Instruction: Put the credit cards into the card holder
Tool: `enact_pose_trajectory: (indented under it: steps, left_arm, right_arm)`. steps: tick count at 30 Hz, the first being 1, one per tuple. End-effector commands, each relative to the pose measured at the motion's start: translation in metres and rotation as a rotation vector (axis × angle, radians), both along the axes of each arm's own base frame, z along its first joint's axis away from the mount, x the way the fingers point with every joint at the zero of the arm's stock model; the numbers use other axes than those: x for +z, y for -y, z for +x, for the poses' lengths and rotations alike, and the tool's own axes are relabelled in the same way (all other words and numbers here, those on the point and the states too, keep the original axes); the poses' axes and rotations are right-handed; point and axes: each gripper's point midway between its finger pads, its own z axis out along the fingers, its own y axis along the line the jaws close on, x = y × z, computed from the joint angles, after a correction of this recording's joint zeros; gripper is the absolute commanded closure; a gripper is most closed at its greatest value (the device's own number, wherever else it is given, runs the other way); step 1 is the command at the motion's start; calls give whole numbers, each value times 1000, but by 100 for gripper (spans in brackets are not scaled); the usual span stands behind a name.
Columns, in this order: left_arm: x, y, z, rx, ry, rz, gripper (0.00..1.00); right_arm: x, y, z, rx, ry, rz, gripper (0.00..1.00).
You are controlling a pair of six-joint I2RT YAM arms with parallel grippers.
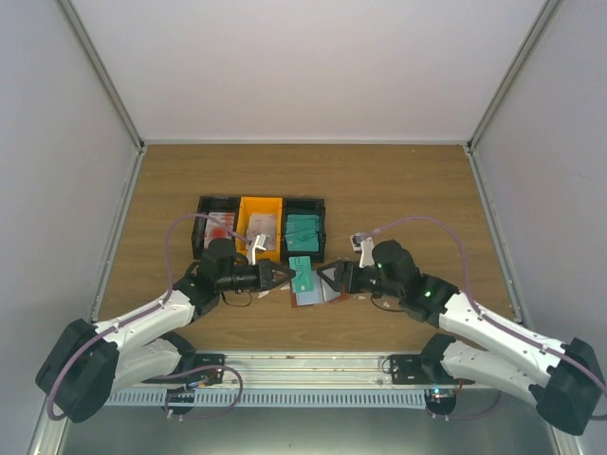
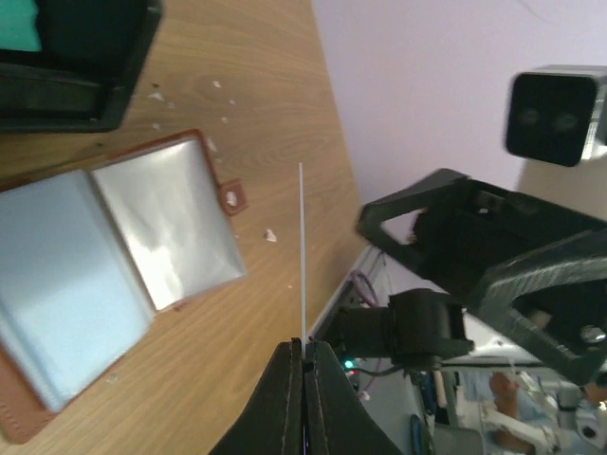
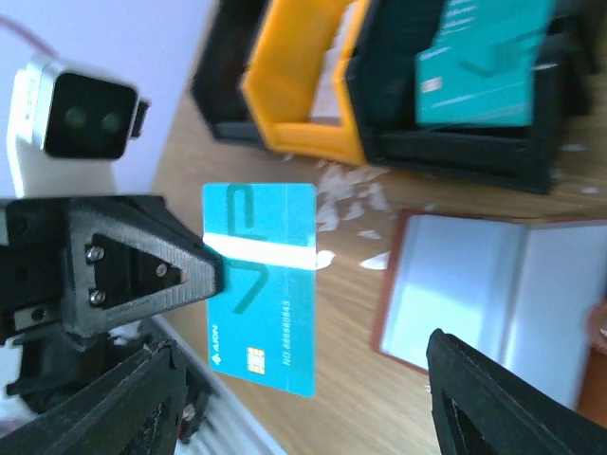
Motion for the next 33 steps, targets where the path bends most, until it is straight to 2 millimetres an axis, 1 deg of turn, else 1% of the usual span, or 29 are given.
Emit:
enact_pose_trajectory:
  steps: [1, 4, 6, 8, 11, 15, 17, 19, 20, 21, 22, 23, 25, 26, 27, 28, 30, 31, 33]
  left_arm:
    - [53, 14, -8, -93, 85, -151, 100]
    - [62, 14, -10, -100, 93, -171, 100]
    - [68, 15, -12, -111, 89, -191, 100]
    - [71, 16, -15, -123, 77, -203, 100]
    - [73, 15, -15, -122, 73, -208, 100]
    - [74, 16, -15, -120, 74, -210, 100]
    - [73, 16, -14, -119, 74, -207, 100]
    - [67, 15, -14, -113, 65, -188, 100]
    - [63, 14, -12, -102, 57, -173, 99]
    - [58, 13, -11, -93, 50, -152, 97]
    - [52, 12, -9, -79, 41, -125, 92]
    - [43, 9, -7, -60, 30, -88, 82]
    - [23, 4, -2, -25, 6, -4, 57]
    - [14, 2, -2, -22, -3, 22, 49]
    - [5, 1, -3, -23, -15, 41, 45]
    - [-2, 1, -4, -26, -28, 56, 42]
    - [-18, -1, -3, -25, -54, 91, 40]
    - [-25, -2, -2, -19, -67, 112, 40]
    - [-39, -3, 1, -11, -91, 151, 43]
  right_arm:
    - [22, -32, -15, 144, 16, 218, 29]
    - [22, -36, -15, 149, 11, 271, 29]
    - [20, -39, -15, 157, 2, 285, 31]
    - [22, -43, -18, 182, -4, 314, 40]
    - [30, -46, -21, 204, 1, 375, 53]
    - [32, -48, -25, 224, 1, 410, 73]
    - [32, -48, -25, 228, -1, 417, 86]
    - [28, -46, -23, 208, -1, 404, 97]
    - [25, -45, -21, 193, -5, 391, 99]
    - [20, -43, -19, 181, -5, 374, 100]
    - [18, -42, -18, 177, 0, 361, 100]
    - [14, -40, -15, 163, 2, 339, 99]
    - [0, -35, -9, 136, 1, 269, 100]
    - [-8, -31, -5, 117, -5, 228, 100]
    - [-18, -27, -1, 102, -15, 178, 99]
    - [-29, -21, 2, 82, -28, 122, 100]
    - [-52, -4, 11, 35, -63, -12, 99]
    - [-64, 5, 15, 16, -84, -71, 99]
    - [-79, 15, 17, 13, -115, -122, 100]
